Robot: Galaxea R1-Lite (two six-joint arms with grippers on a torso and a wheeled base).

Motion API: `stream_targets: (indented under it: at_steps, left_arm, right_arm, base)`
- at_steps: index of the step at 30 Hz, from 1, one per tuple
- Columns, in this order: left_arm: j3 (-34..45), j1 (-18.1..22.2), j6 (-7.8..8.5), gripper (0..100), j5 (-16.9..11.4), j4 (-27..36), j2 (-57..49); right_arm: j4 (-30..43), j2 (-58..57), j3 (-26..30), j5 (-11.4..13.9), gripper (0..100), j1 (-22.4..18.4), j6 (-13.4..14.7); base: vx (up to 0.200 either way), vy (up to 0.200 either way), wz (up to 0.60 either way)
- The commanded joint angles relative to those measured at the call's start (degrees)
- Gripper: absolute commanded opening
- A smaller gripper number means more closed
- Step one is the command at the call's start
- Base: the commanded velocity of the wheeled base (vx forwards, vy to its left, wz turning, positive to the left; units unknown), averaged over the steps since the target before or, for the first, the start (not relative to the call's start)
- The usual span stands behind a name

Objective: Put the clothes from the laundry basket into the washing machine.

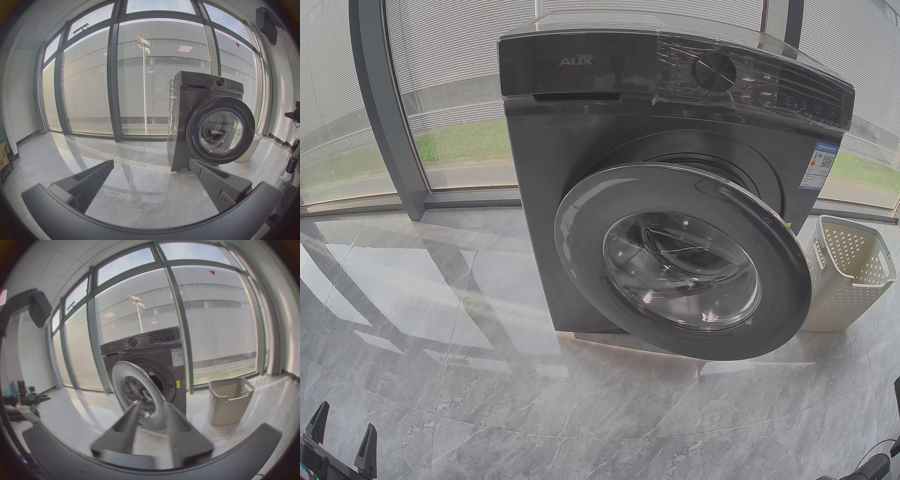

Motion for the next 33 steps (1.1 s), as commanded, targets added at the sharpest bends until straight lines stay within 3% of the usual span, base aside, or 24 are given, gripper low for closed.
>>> stream_targets:
  at_steps: [1,4,8,10,16,19,22,26,30,32,33]
  left_arm:
    - [1.0,0.0,0.14,100,-0.1,0.0,-0.8]
    - [1.0,0.0,0.14,100,-0.1,0.0,-0.8]
    - [1.0,0.0,0.14,100,-0.1,0.0,-0.8]
    - [1.0,0.0,0.14,100,-0.1,0.0,-0.8]
    - [1.0,0.0,0.14,100,-0.1,0.0,-0.8]
    - [1.0,0.0,0.14,100,-0.1,0.0,-0.8]
    - [1.0,0.0,0.14,100,-0.1,0.0,-0.8]
    - [1.0,0.0,0.14,100,-0.1,0.0,-0.8]
    - [1.0,0.0,-0.03,100,-0.1,0.0,-0.8]
    - [1.0,0.0,-0.12,100,-0.1,0.0,-0.8]
    - [1.0,0.0,-0.12,100,-0.1,0.0,-0.8]
  right_arm:
    - [5.3,11.5,-2.7,10.8,0,3.6,6.1]
    - [5.2,16.4,-2.7,15.9,0,6.7,6.4]
    - [5.0,22.3,-2.5,19.7,0,11.3,6.2]
    - [5.0,24.2,-2.4,20.9,0,13.9,6.2]
    - [2.3,31.4,-2.3,23.0,0,14.9,6.3]
    - [-0.6,36.1,-1.9,22.6,0,14.5,6.7]
    - [-6.2,45.8,-2.5,20.6,0,12.8,6.5]
    - [-17.2,55.2,-2.7,18.2,0,11.1,6.5]
    - [-24.3,61.4,-3.0,13.0,0,11.1,6.4]
    - [-25.3,62.3,-3.2,11.7,0,11.1,6.3]
    - [-27.0,63.1,-3.6,9.5,0,11.0,6.4]
  base:
    - [0.0,0.0,0.0]
    - [0.0,0.0,0.0]
    - [0.15,0.0,0.0]
    - [0.2,0.0,0.0]
    - [0.2,0.0,0.0]
    - [0.2,0.0,0.0]
    - [0.067,0.0,0.0]
    - [0.0,0.0,0.0]
    - [0.0,0.0,0.0]
    - [0.0,0.0,0.0]
    - [0.0,0.0,0.0]
